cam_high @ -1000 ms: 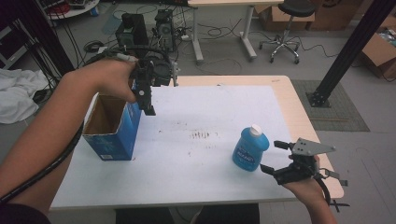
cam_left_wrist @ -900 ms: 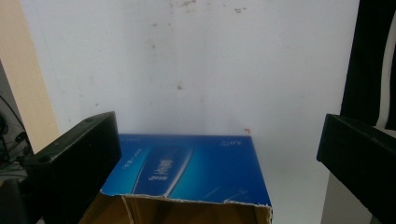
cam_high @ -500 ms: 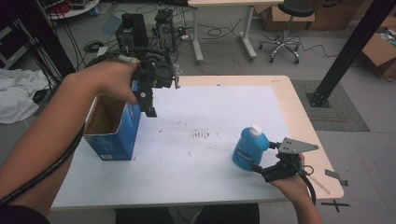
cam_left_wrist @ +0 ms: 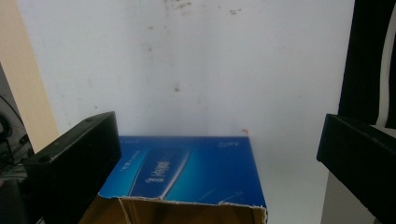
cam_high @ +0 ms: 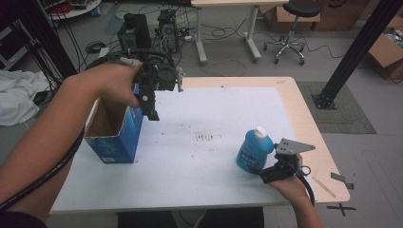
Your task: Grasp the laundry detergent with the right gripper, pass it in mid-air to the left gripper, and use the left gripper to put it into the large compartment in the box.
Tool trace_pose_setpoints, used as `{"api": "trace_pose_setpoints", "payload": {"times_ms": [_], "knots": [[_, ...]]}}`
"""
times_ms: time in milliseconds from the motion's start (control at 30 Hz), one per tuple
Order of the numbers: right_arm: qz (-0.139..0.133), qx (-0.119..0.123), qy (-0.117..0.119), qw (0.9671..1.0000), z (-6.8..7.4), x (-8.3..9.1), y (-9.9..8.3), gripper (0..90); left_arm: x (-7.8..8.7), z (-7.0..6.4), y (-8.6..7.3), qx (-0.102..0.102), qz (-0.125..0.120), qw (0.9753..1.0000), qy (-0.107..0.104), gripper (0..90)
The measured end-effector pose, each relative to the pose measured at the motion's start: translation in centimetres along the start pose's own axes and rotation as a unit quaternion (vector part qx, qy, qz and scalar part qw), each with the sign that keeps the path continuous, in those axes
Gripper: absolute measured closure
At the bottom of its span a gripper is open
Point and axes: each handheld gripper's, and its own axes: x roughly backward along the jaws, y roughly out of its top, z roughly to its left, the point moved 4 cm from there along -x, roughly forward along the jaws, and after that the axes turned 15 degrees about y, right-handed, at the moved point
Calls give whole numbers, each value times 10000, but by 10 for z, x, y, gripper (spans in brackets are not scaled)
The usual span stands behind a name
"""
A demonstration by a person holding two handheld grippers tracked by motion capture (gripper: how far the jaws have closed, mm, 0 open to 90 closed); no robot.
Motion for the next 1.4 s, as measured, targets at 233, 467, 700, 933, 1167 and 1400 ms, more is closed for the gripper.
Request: {"api": "trace_pose_setpoints", "payload": {"times_ms": [233, 467, 700, 933, 1167, 1400], "knots": [[-20, 3, -35, 10000, -3, -3, -3, 0, -1, 0, -2, 16, 3, 10000, 20, 1], [33, -8, -166, 9999, -3, -6, -5, 0, -2, -1, -2, 16, -14, 10000, 11, 1], [32, 24, -253, 9997, -4, -10, -7, 8, -3, -1, -2, 5, -14, 10000, 20, 1], [-30, 56, -233, 9997, -5, -12, -8, 83, -4, -2, -3, 4, 0, 10000, 24, 2], [-104, 23, -195, 9998, -6, -10, -9, 142, -4, -3, -1, 3, -21, 10000, 27, 3], [-99, 8, -213, 9997, -6, -10, -10, 208, -5, -3, 1, -28, 8, 10000, 35, 3]]}}
